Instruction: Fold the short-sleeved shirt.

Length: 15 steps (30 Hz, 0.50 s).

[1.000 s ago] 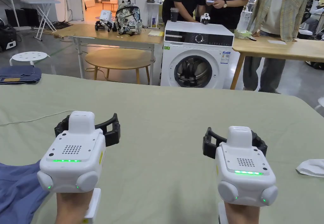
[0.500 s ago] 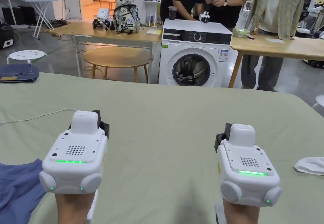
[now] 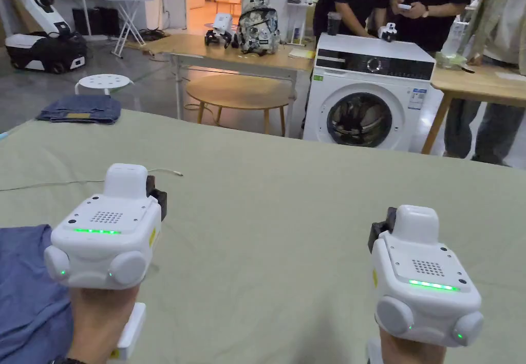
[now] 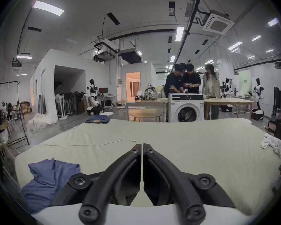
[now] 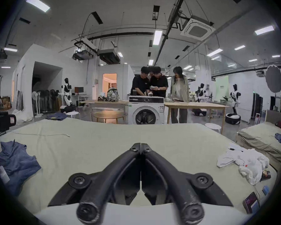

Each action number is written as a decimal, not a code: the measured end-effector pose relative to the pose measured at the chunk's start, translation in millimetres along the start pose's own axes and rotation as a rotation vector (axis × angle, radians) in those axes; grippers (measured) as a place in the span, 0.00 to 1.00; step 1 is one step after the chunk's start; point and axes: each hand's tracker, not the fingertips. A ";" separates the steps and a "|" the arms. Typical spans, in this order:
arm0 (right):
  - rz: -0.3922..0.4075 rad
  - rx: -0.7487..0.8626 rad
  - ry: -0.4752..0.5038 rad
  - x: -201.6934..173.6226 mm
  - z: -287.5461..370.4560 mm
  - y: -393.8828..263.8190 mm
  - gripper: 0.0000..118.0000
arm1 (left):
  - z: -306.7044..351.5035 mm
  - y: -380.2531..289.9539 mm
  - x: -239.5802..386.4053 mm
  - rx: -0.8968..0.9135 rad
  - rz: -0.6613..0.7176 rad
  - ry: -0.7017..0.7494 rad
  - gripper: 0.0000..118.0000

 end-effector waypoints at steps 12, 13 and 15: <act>0.026 -0.073 0.144 -65.3 -15.1 -16.2 0.00 | 9.1 -18.1 -194.2 -0.386 0.006 0.120 0.00; 0.030 -0.083 0.152 -67.8 -16.7 -18.5 0.00 | 5.1 -24.0 -210.3 -0.420 0.044 0.110 0.00; 0.031 -0.097 0.162 -72.7 -23.8 -25.2 0.00 | -1.4 -34.6 -231.1 -0.489 0.070 0.111 0.00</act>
